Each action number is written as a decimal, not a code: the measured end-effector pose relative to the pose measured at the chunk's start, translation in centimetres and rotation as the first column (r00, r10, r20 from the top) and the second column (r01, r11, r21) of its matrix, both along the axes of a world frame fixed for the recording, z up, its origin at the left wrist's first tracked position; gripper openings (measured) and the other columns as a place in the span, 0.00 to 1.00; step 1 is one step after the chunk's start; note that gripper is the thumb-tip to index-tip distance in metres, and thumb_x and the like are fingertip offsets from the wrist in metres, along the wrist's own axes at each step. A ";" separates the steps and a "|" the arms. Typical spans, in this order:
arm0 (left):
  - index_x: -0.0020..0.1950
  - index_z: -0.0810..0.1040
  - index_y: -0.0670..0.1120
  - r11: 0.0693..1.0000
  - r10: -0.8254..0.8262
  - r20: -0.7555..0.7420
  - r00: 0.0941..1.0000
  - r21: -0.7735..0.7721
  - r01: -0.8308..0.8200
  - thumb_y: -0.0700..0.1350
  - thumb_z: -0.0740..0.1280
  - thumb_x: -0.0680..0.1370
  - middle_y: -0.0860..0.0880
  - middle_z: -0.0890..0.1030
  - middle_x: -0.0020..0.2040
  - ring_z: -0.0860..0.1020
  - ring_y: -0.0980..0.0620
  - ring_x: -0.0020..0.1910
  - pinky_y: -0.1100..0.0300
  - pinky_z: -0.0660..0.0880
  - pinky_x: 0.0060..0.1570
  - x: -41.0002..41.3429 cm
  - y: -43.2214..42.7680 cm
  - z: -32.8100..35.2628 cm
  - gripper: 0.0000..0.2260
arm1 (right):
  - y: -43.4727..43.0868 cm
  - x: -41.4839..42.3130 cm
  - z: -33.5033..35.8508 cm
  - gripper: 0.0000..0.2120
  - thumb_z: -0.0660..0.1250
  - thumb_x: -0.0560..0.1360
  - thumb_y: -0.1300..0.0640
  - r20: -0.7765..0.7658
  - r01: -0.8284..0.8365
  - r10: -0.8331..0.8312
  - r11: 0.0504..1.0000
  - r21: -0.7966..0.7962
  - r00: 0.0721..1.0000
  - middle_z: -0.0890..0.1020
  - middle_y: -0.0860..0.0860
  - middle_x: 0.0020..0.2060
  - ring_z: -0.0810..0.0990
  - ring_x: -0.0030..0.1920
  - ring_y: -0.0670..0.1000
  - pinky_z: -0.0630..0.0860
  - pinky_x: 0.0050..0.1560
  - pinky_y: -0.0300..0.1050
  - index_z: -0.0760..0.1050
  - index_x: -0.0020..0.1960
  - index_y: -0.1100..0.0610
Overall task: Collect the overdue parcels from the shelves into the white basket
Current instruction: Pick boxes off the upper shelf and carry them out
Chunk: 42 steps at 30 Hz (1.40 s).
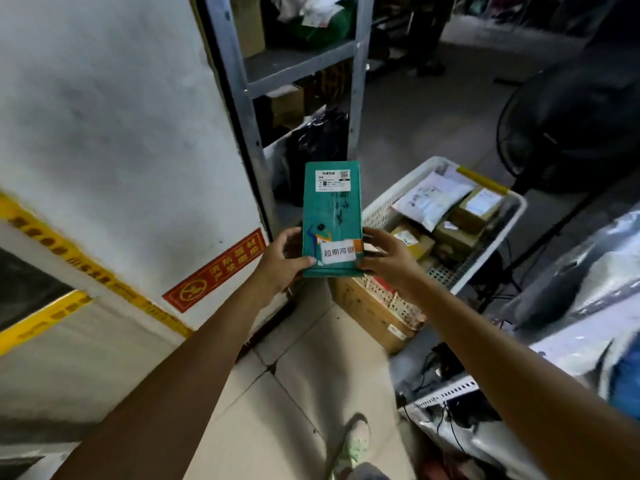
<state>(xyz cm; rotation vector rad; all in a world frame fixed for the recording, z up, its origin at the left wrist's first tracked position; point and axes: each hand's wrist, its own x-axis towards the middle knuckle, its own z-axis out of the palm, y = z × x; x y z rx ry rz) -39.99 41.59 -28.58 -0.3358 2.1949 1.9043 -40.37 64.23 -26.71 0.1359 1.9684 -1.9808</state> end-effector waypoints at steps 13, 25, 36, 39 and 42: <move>0.59 0.74 0.60 0.964 -0.264 0.029 0.964 0.012 0.264 0.35 0.72 0.75 0.52 0.77 0.63 0.79 0.51 0.60 0.52 0.82 0.49 -16.2 9.2 -2.5 0.22 | 7.9 -9.5 -1.8 0.28 0.66 0.74 0.75 0.040 0.273 -0.273 0.962 0.003 0.961 0.77 0.48 0.60 0.82 0.50 0.45 0.81 0.39 0.39 0.69 0.70 0.57; 0.66 0.72 0.50 0.872 -0.488 0.143 0.861 0.116 0.475 0.30 0.69 0.76 0.46 0.77 0.64 0.79 0.53 0.54 0.45 0.81 0.53 -34.9 14.9 -8.0 0.23 | 10.5 -23.3 -7.8 0.26 0.72 0.72 0.70 0.077 0.564 -0.572 0.819 0.107 0.816 0.79 0.53 0.62 0.82 0.57 0.49 0.82 0.50 0.48 0.72 0.67 0.54; 0.60 0.72 0.59 0.797 -0.601 0.246 0.761 0.114 0.593 0.32 0.70 0.76 0.47 0.74 0.66 0.77 0.45 0.64 0.53 0.81 0.46 -45.2 22.9 -12.7 0.24 | 16.2 -31.1 -11.7 0.27 0.67 0.73 0.74 0.129 0.663 -0.676 0.737 0.132 0.725 0.80 0.51 0.61 0.79 0.62 0.50 0.80 0.57 0.52 0.70 0.68 0.55; 0.64 0.71 0.56 0.797 -0.599 0.251 0.761 0.089 0.598 0.32 0.69 0.76 0.48 0.74 0.67 0.77 0.47 0.63 0.54 0.80 0.46 -47.2 25.3 -13.6 0.24 | 18.6 -33.2 -13.3 0.26 0.67 0.74 0.73 0.140 0.663 -0.677 0.736 0.134 0.723 0.81 0.48 0.58 0.81 0.59 0.49 0.81 0.56 0.49 0.70 0.66 0.53; 0.67 0.70 0.53 0.818 -0.570 0.259 0.780 0.087 0.569 0.30 0.68 0.76 0.48 0.73 0.68 0.78 0.48 0.62 0.51 0.81 0.50 -49.4 27.4 -14.9 0.25 | 20.9 -35.9 -15.2 0.27 0.69 0.74 0.70 0.151 0.626 -0.644 0.765 0.152 0.750 0.79 0.45 0.60 0.81 0.58 0.50 0.82 0.54 0.50 0.69 0.69 0.54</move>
